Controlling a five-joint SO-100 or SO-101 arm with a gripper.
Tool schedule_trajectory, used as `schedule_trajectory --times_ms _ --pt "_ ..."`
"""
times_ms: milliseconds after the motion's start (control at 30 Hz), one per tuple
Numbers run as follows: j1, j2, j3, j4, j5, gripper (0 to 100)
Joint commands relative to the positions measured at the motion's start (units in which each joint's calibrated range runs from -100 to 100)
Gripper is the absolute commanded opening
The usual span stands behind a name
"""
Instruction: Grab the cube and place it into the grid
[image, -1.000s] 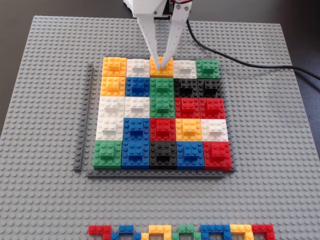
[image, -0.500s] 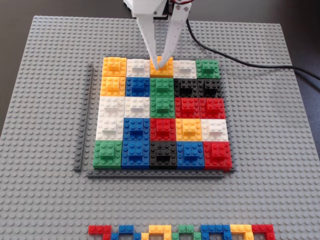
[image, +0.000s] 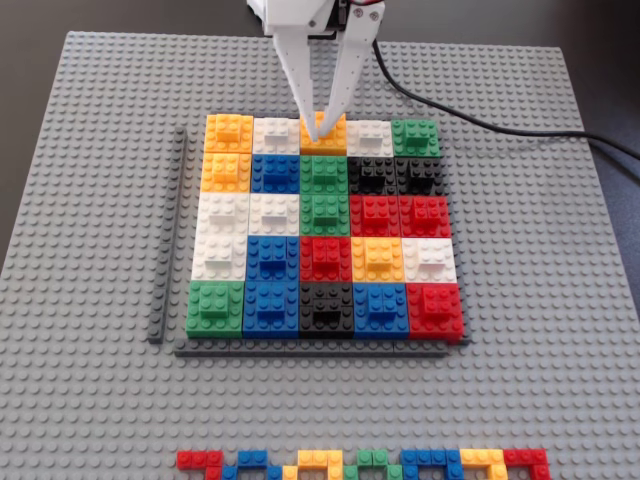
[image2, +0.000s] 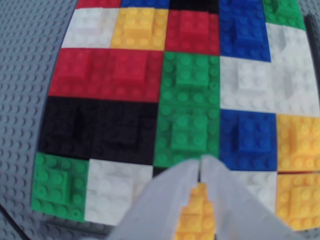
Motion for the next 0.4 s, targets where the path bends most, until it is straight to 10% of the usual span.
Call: schedule_trajectory --times_ms 0,367 --pt "0.4 -2.1 0.5 -0.9 0.2 0" --pt "0.4 -2.1 0.5 -0.5 0.4 0"
